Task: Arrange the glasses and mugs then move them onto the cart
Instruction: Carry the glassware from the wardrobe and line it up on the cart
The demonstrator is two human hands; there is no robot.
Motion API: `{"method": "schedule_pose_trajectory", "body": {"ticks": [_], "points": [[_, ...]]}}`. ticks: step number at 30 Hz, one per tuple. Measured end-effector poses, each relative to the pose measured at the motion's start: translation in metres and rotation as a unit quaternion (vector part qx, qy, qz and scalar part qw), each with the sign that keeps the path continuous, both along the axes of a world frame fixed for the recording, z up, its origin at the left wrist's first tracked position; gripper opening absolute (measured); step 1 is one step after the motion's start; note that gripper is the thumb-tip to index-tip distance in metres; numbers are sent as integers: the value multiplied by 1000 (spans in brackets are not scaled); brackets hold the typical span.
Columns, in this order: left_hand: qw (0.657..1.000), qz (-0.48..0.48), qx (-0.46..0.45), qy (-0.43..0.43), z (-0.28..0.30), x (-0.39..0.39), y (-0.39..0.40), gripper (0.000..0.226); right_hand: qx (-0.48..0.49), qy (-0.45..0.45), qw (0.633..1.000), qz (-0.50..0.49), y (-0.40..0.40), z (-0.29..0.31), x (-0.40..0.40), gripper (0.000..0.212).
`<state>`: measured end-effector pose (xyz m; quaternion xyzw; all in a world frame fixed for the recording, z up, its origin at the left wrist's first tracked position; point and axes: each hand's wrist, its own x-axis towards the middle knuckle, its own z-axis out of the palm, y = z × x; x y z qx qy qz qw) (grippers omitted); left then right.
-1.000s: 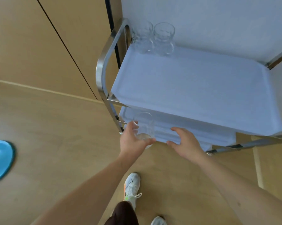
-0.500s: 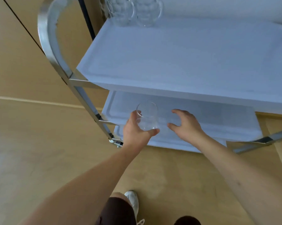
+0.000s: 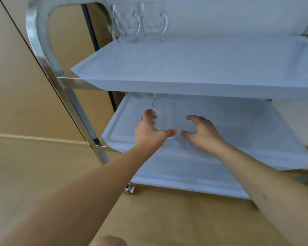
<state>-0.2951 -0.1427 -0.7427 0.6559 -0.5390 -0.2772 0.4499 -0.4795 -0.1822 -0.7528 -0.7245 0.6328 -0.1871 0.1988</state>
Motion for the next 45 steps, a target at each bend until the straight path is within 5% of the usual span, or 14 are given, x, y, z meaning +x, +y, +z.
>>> {"method": "schedule_pose_trajectory", "body": {"ticks": [6, 12, 18, 26, 33, 40, 45], "points": [[1000, 11, -4, 4, -11, -5, -18, 89, -13, -48, 998, 32, -4, -14, 3, 71], [1000, 6, -8, 23, -21, -27, -33, 90, 1, -202, 979, 32, 0, -17, 15, 93], [999, -39, -12, 15, -25, -46, -49, 91, -37, -270, 961, -42, -11, -23, 7, 82], [991, -74, -33, -107, -42, -5, -68, 74, -70, -276, 957, -60, -39, -36, -3, 86], [930, -90, -12, -355, -67, 14, -107, 73, -125, -225, 962, -90, -84, -43, 3, 90], [902, -121, -13, -414, -74, 14, -110, 55, -149, -201, 962, -114, -131, -42, 13, 84], [906, -123, -19, -404, -77, 15, -108, 64, -153, -202, 960, -120, -160, -41, 16, 77]]}}
